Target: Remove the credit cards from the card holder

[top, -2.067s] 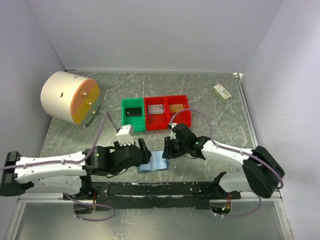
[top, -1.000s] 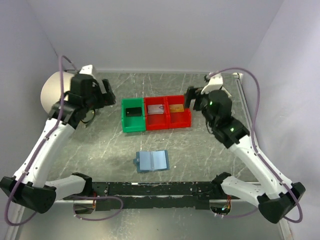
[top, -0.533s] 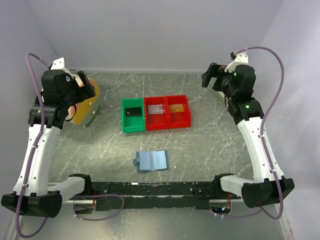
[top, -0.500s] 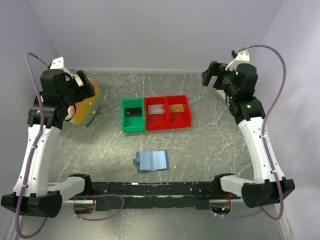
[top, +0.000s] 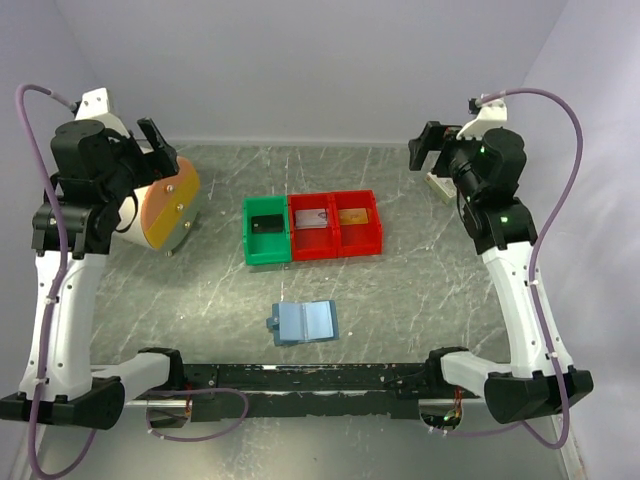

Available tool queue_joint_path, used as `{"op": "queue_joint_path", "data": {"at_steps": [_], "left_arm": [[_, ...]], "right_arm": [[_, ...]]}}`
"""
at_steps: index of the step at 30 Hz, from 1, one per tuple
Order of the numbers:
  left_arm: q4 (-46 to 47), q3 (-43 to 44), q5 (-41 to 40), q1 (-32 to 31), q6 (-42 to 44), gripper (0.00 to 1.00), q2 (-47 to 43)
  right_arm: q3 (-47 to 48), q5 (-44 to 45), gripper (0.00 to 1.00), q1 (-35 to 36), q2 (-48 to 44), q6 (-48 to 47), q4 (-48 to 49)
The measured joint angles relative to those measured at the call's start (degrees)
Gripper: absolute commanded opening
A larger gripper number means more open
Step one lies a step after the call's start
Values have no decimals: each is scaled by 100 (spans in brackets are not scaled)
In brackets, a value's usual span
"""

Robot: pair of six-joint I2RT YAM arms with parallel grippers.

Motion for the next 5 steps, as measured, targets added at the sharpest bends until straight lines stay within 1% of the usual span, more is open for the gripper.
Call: {"op": "queue_joint_path", "data": {"at_steps": [5], "left_arm": [[-46,-17,0,0,39,100,24]], "right_arm": [[-120,50,100,0,-101,-9,9]]}}
